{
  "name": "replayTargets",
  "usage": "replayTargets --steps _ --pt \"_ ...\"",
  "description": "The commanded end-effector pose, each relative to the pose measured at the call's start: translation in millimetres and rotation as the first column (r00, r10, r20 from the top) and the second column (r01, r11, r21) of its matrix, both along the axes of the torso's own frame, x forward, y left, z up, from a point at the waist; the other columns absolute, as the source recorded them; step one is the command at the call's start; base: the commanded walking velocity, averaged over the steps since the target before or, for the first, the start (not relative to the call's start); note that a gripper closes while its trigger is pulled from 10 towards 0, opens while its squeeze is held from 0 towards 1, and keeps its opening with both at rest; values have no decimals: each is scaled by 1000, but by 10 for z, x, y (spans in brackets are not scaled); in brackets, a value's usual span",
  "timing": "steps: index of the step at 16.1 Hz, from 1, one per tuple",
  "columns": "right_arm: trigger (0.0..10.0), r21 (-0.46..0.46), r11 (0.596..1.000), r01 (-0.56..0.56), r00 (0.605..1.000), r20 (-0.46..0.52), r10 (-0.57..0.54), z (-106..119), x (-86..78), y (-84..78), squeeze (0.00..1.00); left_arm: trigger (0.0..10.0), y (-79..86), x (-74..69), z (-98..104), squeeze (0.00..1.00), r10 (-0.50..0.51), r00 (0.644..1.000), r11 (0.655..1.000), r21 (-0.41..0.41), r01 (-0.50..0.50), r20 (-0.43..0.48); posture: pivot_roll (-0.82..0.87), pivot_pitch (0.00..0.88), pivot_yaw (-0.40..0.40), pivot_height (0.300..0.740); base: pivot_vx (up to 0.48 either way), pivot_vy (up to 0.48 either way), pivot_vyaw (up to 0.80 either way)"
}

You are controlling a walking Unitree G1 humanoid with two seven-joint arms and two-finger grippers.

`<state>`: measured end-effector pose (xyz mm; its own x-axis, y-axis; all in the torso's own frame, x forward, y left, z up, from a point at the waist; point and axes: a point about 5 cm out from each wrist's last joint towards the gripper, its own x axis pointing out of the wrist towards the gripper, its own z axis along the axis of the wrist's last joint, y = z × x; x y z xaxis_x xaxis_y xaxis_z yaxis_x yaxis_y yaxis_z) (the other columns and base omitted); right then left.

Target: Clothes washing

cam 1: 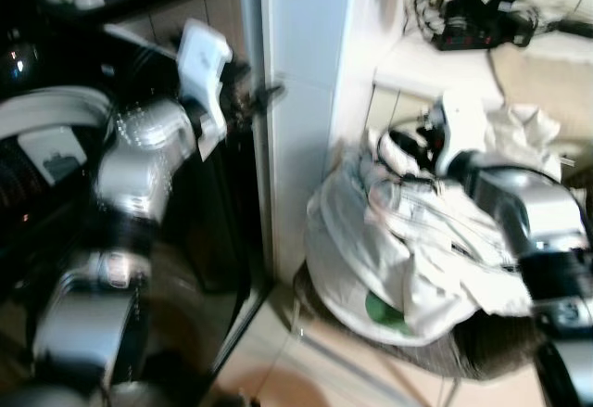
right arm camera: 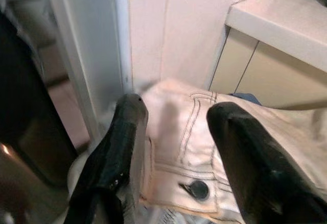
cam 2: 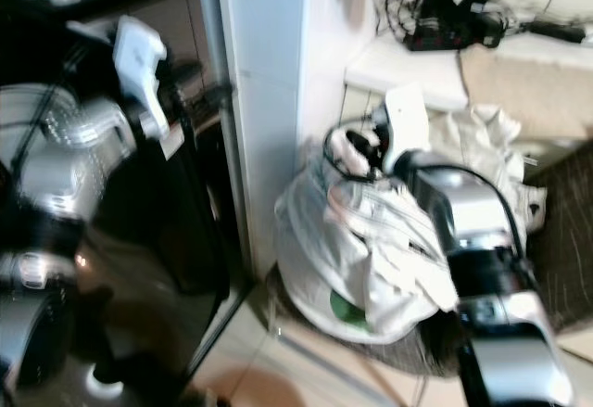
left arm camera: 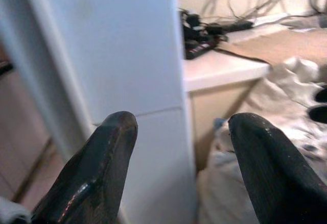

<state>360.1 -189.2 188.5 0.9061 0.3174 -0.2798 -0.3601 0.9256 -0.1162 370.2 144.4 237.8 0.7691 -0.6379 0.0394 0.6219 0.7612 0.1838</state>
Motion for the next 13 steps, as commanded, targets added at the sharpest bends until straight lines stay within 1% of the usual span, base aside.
replayTargets --steps 1,2,3,4,7,8,9,10,11,13 --pt "10000 -99 990 -104 994 -27 102 -104 -44 12 1000 10000 -92 -146 -24 0 -38 999 999 8 38 1 -42 0 2 740 0 0 0" --pt "10000 -187 968 -168 984 -84 155 -209 -87 -37 1000 10000 -156 -324 -148 0 -107 994 993 51 108 -21 -41 0 -6 740 0 0 0" --pt "10000 -213 960 -183 981 -103 165 -242 -97 -57 1000 10000 -177 -383 -187 0 -133 991 988 70 134 -27 -41 0 -6 740 0 0 0" --pt "10000 -277 939 -207 976 -122 179 -302 -95 -98 1000 10000 -217 -484 -278 0 -166 985 980 107 170 -53 -39 0 -14 740 0 0 0" --pt "10000 -354 903 -245 968 -141 207 -371 -69 -129 1000 10000 -270 -592 -362 0 -170 981 980 93 178 -90 -33 0 -16 740 0 0 0" --pt "10000 -421 867 -267 964 -126 236 -398 -42 -122 1000 10000 -276 -642 -390 0 -135 985 987 71 142 -104 -30 0 -16 740 0 0 0" --pt "10000 -492 830 -261 965 -108 239 -450 12 -131 290 10000 -269 -683 -412 0 -99 989 992 62 106 -109 -27 0 -17 740 0 0 0" --pt "10000 -532 813 -238 970 -86 227 -466 50 -139 47 10000 -264 -686 -407 0 -84 991 994 57 91 -107 -19 0 -18 740 0 0 0" --pt "10000 -548 808 -218 973 -59 222 -469 80 -131 0 10000 -260 -681 -404 0 -74 992 995 54 80 -105 -15 0 -19 740 0 0 0" --pt "10000 -535 826 -177 976 14 219 -453 159 -74 0 10000 -237 -677 -373 0 -49 995 997 56 54 -87 -1 0 -20 740 0 0 0"
